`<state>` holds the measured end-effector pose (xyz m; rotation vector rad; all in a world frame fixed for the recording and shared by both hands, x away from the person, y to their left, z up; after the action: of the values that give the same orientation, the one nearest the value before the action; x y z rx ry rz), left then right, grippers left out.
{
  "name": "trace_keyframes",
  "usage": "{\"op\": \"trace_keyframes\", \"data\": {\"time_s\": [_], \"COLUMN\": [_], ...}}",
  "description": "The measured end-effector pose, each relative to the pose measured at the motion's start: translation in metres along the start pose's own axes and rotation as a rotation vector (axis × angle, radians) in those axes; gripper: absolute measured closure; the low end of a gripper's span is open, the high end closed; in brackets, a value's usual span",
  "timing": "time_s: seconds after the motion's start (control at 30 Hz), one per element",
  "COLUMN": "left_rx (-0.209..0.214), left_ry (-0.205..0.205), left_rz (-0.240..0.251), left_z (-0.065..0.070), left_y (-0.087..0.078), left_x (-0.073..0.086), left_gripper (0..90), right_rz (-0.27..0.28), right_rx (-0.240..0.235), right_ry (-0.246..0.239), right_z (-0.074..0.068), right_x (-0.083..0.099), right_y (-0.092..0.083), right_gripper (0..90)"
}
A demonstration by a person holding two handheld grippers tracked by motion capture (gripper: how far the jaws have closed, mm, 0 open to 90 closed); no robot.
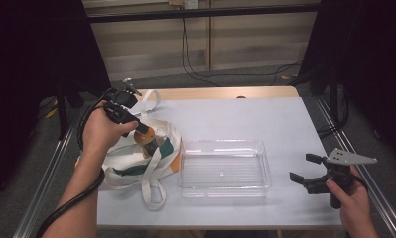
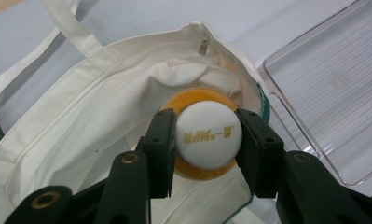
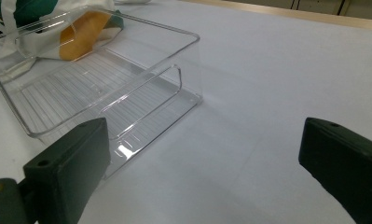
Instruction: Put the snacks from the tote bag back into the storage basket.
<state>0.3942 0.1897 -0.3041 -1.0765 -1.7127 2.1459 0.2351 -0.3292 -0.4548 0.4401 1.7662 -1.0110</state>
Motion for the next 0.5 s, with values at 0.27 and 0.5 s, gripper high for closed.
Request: {"op": "trace_keyframes", "data": {"time_s": [0.27,0.5], "left_rx": [-0.001,0.008], "left_ry": [0.007,0.010], "left_rz": [0.003,0.004], "left_z": [-0.001,-0.001], "left_y": [-0.016,-0.030], "left_x": [-0.003,-0.010], "left_gripper": [59.5,59.5], "right_rz": [0.000,-0.005], "right_rx": [-0.001,-0.001], "right_ry": [0.000,0.000], "right_z": [0.000,-0.001], "right_x": [0.000,0.000], "right_y": [0.000,0.001], "right_gripper": [1.8,1.8]}}
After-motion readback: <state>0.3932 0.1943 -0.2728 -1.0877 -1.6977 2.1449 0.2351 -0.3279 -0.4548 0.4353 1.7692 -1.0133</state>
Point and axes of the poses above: each handheld gripper's, and its own axes: y roughly forward along the jaws, x roughly out of its underside, z roughly to its right, the point moved 2 cm from there along y, roughly forward along the jaws, and after that the axes turned 1 degree about z, right-handed, at the moved point
